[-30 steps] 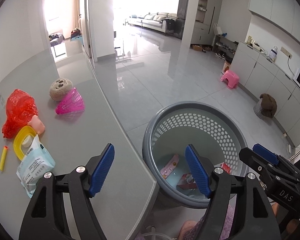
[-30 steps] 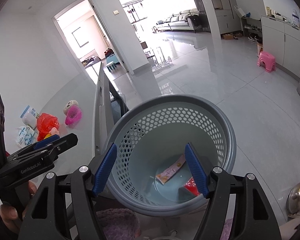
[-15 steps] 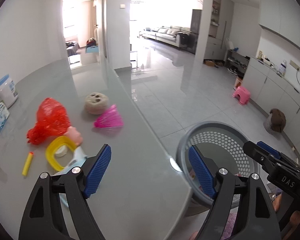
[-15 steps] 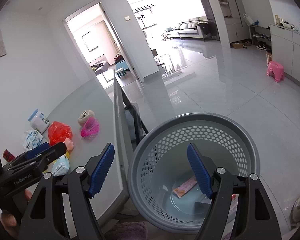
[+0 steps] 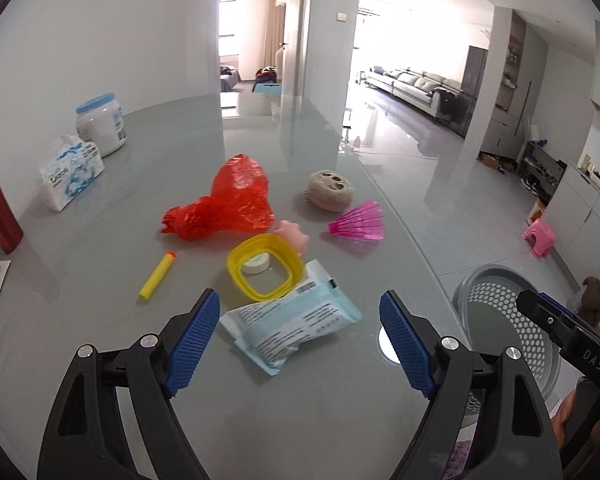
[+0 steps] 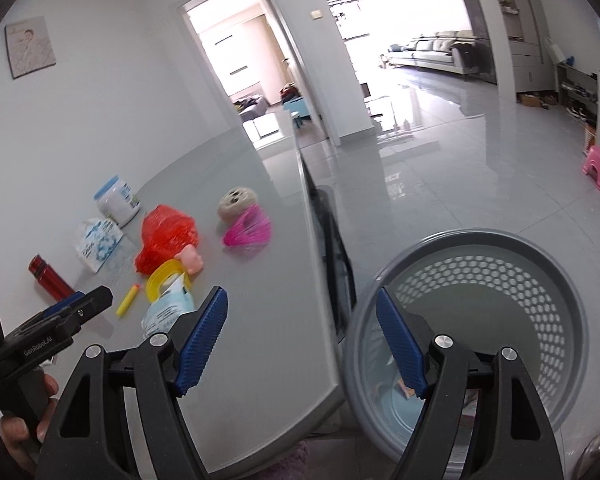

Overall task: Collect trash
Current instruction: 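Withdraw both open tools from the wastebasket back over the table, then reach the right tool to the blue-white wipes packet and close on it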

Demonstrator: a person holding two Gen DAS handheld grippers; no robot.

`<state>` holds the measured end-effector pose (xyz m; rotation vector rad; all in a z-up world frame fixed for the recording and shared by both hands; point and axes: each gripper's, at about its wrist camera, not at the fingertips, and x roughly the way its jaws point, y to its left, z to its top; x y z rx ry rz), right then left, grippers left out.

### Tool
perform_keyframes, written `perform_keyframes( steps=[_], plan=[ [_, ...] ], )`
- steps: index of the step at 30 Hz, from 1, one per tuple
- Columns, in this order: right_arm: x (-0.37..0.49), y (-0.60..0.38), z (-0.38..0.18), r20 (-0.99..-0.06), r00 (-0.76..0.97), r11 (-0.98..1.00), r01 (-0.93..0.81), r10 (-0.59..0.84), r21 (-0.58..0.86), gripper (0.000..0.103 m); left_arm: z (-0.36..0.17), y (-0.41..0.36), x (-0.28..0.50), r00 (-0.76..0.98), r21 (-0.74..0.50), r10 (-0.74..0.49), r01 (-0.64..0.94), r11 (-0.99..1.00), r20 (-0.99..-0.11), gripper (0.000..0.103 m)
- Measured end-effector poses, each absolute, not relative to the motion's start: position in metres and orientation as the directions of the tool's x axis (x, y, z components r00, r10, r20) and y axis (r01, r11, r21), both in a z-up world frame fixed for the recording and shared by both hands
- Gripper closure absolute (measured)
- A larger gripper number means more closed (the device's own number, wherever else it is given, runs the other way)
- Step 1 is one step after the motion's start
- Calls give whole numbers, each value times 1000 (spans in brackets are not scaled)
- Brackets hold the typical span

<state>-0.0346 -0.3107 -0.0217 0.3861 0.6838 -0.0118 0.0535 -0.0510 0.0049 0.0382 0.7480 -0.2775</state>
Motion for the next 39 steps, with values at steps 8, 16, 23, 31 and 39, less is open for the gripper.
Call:
perform_keyframes(
  steps=[8,16,23,31,39],
  plan=[
    [-6,-268,-36,-644,734,941,21,214,337,30,-11,9,54,707,-53,-110,102,993,-699,20],
    [13,-232,-44,-664,690,941,-73,287,331,30,-25,46,55,690,-48,-39,7,999,-723,20],
    [29,-200,-51,-689,654,942,-120,313,314,30,-36,61,62,675,-54,-35,-7,999,-737,20],
    [37,-165,-60,-726,618,950,-129,302,285,30,-45,72,77,672,-66,-58,15,998,-738,20],
    [50,-137,-71,-768,595,969,-88,238,232,30,-52,81,90,664,-80,-89,44,996,-743,20]
  ],
)
